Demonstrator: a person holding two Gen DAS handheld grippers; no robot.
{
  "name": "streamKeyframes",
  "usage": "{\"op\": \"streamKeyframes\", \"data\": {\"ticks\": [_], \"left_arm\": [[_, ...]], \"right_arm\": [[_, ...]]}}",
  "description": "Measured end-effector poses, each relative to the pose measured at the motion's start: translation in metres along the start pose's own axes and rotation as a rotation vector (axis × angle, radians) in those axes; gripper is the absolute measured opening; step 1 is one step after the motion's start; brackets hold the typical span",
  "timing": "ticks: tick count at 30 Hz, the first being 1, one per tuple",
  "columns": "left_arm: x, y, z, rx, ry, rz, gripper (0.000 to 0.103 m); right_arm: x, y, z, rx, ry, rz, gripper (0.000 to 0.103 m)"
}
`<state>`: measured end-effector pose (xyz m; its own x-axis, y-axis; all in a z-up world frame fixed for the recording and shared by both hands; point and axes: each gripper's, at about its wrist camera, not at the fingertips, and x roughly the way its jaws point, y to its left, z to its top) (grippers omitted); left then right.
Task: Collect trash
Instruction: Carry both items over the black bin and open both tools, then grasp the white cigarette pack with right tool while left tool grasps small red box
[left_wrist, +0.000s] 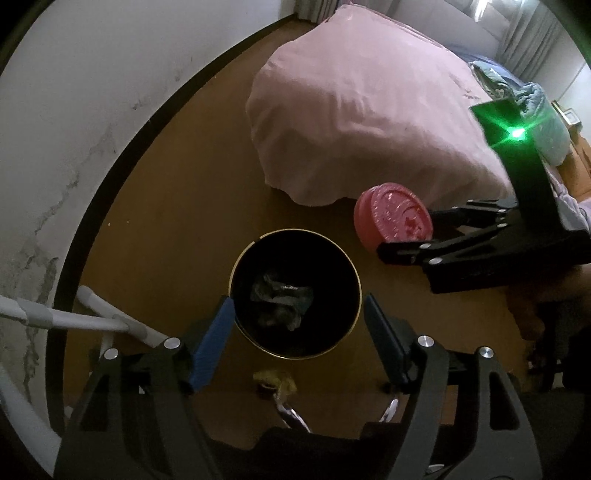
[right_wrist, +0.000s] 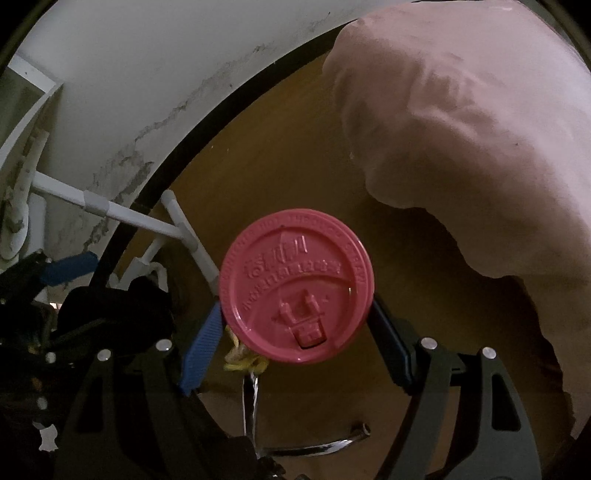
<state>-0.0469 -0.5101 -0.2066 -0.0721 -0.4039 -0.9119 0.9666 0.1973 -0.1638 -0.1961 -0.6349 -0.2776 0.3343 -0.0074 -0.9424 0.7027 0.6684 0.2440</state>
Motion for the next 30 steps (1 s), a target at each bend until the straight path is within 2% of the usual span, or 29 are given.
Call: {"op": "streamKeyframes", "data": {"ticks": [6,9,11,16,18,19,22,26,28,30], "left_arm": [[-0.010,-0.002,-0.002,0.003,-0.019,0.004,0.078],[-0.017,-0.003,-0.003,0.002,-0.030,0.008,0.083],[-0.023,-0.006,-0.003,0.005,-0.040,0.010,0.086],[-0.053,-0.015,-0.004,0.011,-0.094,0.014,0.090],[-0.073,-0.016,-0.006,-0.010,-0.111,-0.030,0.091],[-0.090,-0.014,-0.010,-0.053,-0.122,-0.078,0.092],[-0.130,-0.013,-0.024,-0.113,-0.196,-0.047,0.094],[-0.186,-0.006,-0.055,-0.191,-0.239,-0.151,0.094],[-0.226,0.010,-0.082,-0.214,-0.313,-0.133,0.094],[-0.253,0.029,-0.106,-0.254,-0.363,-0.063,0.094]], "right_arm": [[0.002,0.003,0.002,-0.010,0.004,0.010,0.078],[-0.001,0.005,0.003,-0.015,-0.009,0.006,0.087],[-0.005,0.007,0.003,-0.024,-0.018,0.006,0.087],[-0.034,0.008,0.007,-0.031,-0.082,-0.036,0.087],[-0.058,0.015,0.010,-0.051,-0.134,-0.071,0.087],[-0.075,0.024,0.012,-0.073,-0.173,-0.088,0.087],[-0.112,0.057,0.016,-0.139,-0.261,-0.082,0.087],[-0.153,0.117,0.021,-0.245,-0.347,-0.020,0.087],[-0.169,0.164,0.019,-0.323,-0.385,0.040,0.087],[-0.173,0.205,0.015,-0.387,-0.396,0.088,0.087]]}}
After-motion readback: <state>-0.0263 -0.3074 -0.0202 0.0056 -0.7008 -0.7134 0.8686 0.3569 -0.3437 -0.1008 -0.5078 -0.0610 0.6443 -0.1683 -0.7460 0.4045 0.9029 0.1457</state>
